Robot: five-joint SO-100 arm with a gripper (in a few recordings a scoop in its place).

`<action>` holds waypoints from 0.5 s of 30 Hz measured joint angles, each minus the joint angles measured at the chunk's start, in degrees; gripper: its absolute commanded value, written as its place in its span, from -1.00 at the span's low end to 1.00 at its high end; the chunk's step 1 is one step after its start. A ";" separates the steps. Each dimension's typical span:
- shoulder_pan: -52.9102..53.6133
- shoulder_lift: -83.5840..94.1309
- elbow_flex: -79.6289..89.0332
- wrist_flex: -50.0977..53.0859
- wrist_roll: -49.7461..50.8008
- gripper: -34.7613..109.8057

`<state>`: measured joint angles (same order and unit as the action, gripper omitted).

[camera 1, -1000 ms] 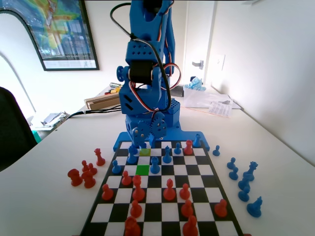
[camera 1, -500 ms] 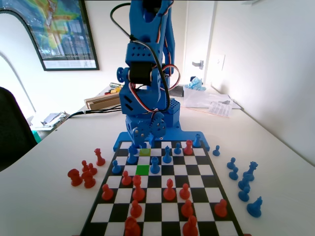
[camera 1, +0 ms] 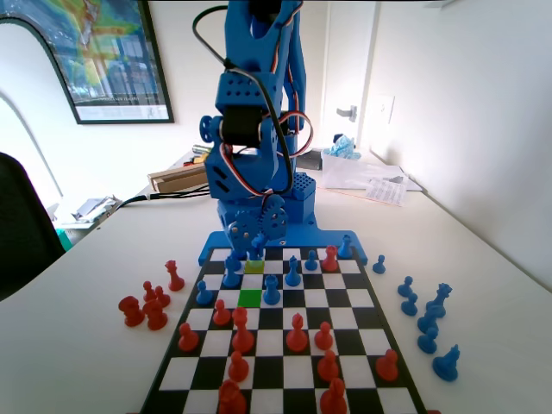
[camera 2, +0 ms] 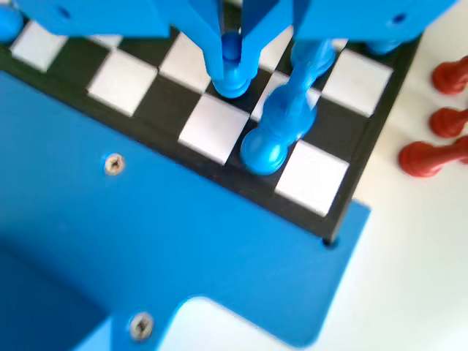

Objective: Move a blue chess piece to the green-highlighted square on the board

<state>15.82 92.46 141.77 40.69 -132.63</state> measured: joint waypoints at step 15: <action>-1.93 -2.37 -18.28 14.68 9.76 -0.51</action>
<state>13.89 90.09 123.49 55.37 -122.87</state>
